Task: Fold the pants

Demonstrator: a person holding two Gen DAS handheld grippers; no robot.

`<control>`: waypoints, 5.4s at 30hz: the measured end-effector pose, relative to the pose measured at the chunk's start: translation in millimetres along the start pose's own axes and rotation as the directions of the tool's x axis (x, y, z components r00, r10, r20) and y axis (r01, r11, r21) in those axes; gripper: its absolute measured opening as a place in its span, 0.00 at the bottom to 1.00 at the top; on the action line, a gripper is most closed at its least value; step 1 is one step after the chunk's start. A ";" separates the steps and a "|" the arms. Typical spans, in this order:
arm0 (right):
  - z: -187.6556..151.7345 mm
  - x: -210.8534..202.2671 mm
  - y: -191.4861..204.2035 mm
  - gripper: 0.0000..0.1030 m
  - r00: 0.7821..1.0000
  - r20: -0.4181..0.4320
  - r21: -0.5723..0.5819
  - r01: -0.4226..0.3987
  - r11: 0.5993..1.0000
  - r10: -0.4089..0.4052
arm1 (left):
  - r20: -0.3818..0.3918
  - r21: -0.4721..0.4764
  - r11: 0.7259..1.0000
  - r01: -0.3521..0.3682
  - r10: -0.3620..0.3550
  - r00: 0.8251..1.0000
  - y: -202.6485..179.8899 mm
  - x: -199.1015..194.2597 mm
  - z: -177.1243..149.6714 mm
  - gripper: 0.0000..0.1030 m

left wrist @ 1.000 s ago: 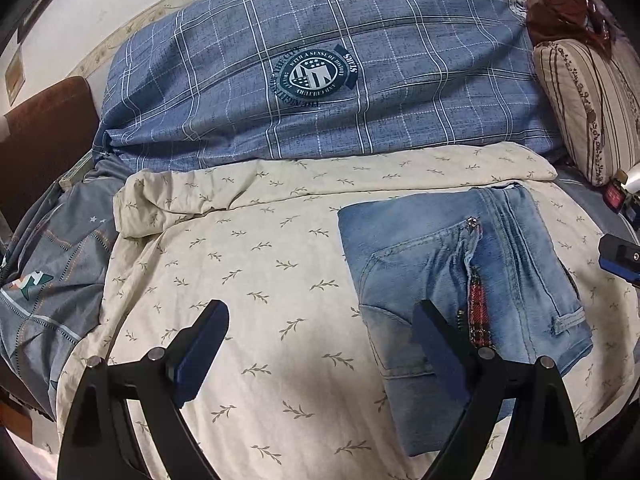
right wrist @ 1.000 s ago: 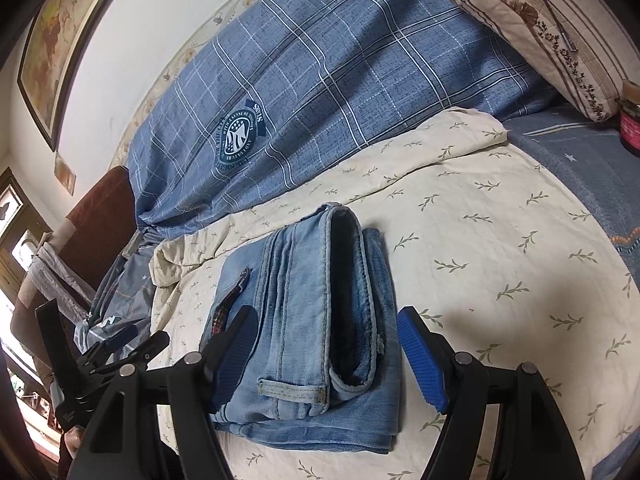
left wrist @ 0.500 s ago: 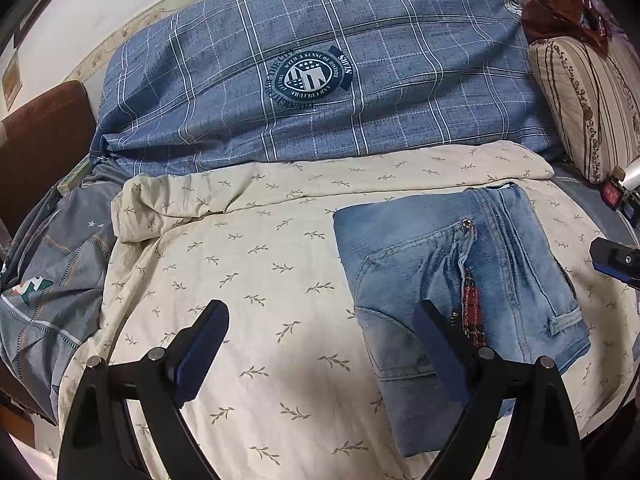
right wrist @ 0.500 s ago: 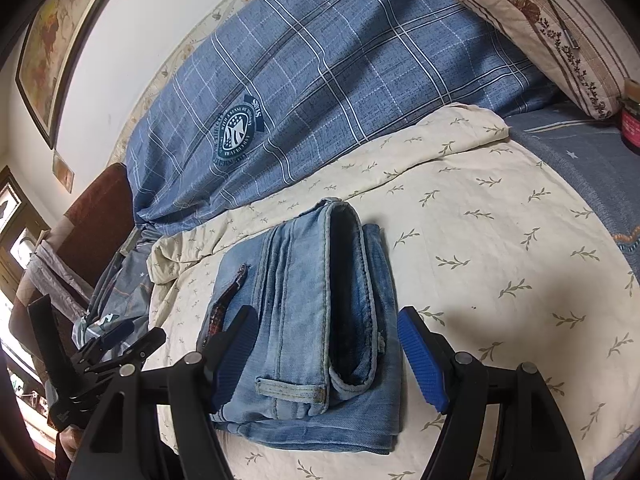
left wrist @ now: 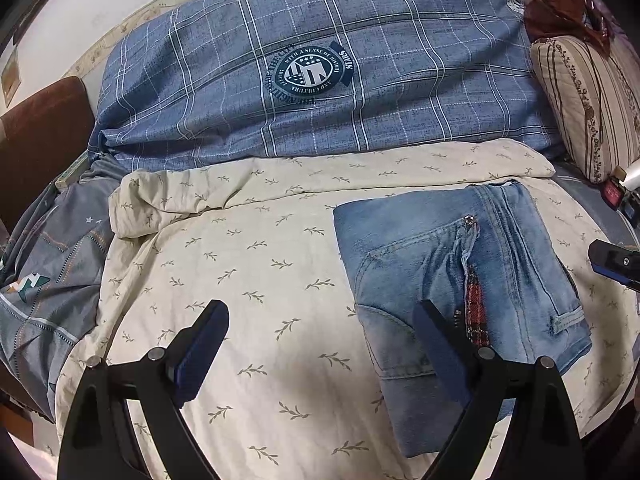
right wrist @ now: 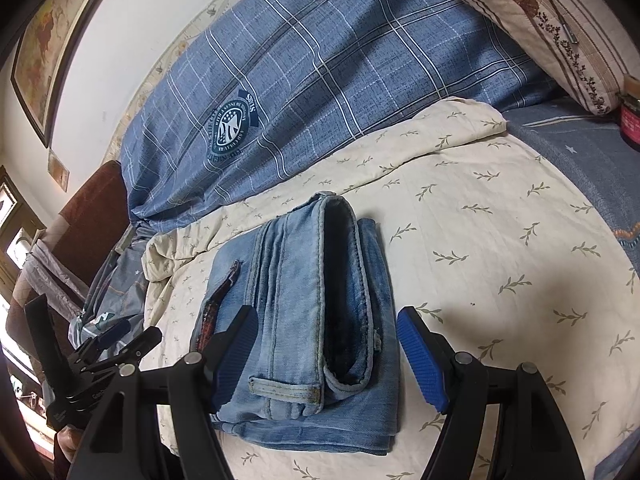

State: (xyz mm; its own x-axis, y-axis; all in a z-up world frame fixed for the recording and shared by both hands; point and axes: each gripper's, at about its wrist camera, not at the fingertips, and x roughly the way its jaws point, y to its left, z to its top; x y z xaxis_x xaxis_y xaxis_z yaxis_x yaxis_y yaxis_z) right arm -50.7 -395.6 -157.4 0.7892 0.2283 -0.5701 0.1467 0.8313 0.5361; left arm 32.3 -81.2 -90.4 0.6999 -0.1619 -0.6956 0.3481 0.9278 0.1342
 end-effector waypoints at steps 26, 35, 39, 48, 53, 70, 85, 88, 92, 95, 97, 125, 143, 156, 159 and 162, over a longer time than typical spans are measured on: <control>0.1 4.5 -13.7 0.73 1.000 -0.017 0.035 0.015 0.999 -0.014 | -0.047 -0.024 0.993 0.117 -0.118 0.992 -15.5 18.1 -4.1 0.91; -0.6 9.4 -10.8 0.73 0.999 -0.027 0.023 0.017 1.000 -0.017 | -0.044 -0.017 0.994 0.105 -0.106 0.993 -16.5 19.2 -2.4 0.91; -0.9 9.2 -10.2 0.73 0.999 -0.028 0.023 0.016 1.000 -0.016 | -0.041 -0.018 0.995 0.102 -0.103 0.994 -16.2 17.6 -2.4 0.91; -1.2 6.1 -11.7 0.73 1.000 -0.021 0.026 0.012 1.000 -0.011 | -0.035 -0.013 0.995 0.095 -0.096 0.995 -19.3 14.2 -1.1 0.91; -0.9 5.7 -11.1 0.73 1.000 -0.022 0.024 0.007 1.000 -0.007 | -0.036 -0.017 0.996 0.092 -0.093 0.995 -18.3 12.8 0.2 0.91; 3.3 19.7 -2.8 0.73 0.998 -0.011 0.022 0.068 0.997 -0.068 | 0.028 -0.025 0.994 0.103 -0.103 0.994 8.2 -24.5 -15.3 0.91; -0.3 41.9 26.4 0.73 0.996 -0.015 -0.070 0.090 0.994 -0.091 | -0.015 -0.090 0.992 0.086 -0.088 0.996 38.6 -10.0 -25.8 0.91; 1.3 42.7 24.3 0.73 0.996 -0.010 -0.055 0.089 0.995 -0.089 | -0.009 -0.090 0.993 0.078 -0.080 0.997 40.2 -15.9 -24.3 0.91; 3.0 41.6 24.9 0.73 0.996 0.005 -0.037 0.086 0.996 -0.086 | 0.021 -0.103 0.992 0.067 -0.065 0.998 49.2 -32.0 -23.6 0.91; 3.3 36.1 27.5 0.73 0.996 0.032 -0.033 0.083 0.996 -0.082 | 0.034 -0.120 0.991 0.061 -0.057 0.998 58.8 -41.6 -25.1 0.91; 1.8 29.1 27.2 0.73 0.995 0.058 -0.016 0.080 0.997 -0.079 | 0.042 -0.134 0.989 0.059 -0.053 0.998 66.3 -47.9 -27.0 0.91; -15.0 -17.6 7.7 0.73 0.979 0.180 0.111 0.080 0.991 -0.099 | 0.062 -0.164 0.984 0.071 -0.062 0.996 88.7 -67.3 -39.3 0.92; -13.8 -17.0 5.1 0.73 0.986 0.156 0.116 0.043 0.992 -0.061 | 0.027 -0.132 0.989 0.065 -0.062 0.998 79.6 -49.4 -41.4 0.92; -13.1 -9.2 -6.3 0.73 0.996 0.087 0.111 0.024 0.994 -0.034 | -0.020 -0.101 0.990 0.097 -0.100 0.995 55.8 -10.8 -12.1 0.92; -7.6 -3.0 -11.9 0.73 0.999 0.047 0.107 -0.007 0.994 0.002 | -0.024 -0.069 0.988 0.140 -0.142 0.990 39.7 -2.8 -0.5 0.92; 1.9 8.5 -17.3 0.73 1.000 0.004 0.089 -0.020 0.996 0.020 | -0.024 -0.030 0.979 0.200 -0.200 0.979 23.3 7.5 8.0 0.92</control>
State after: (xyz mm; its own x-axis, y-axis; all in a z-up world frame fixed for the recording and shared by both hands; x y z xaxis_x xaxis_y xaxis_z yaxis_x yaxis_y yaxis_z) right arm -45.4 -409.0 -170.2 0.7944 0.2429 -0.5567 0.1830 0.7783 0.6006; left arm 50.7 -63.4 -86.8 0.6010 -0.3365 -0.7249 0.4622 0.8863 -0.0282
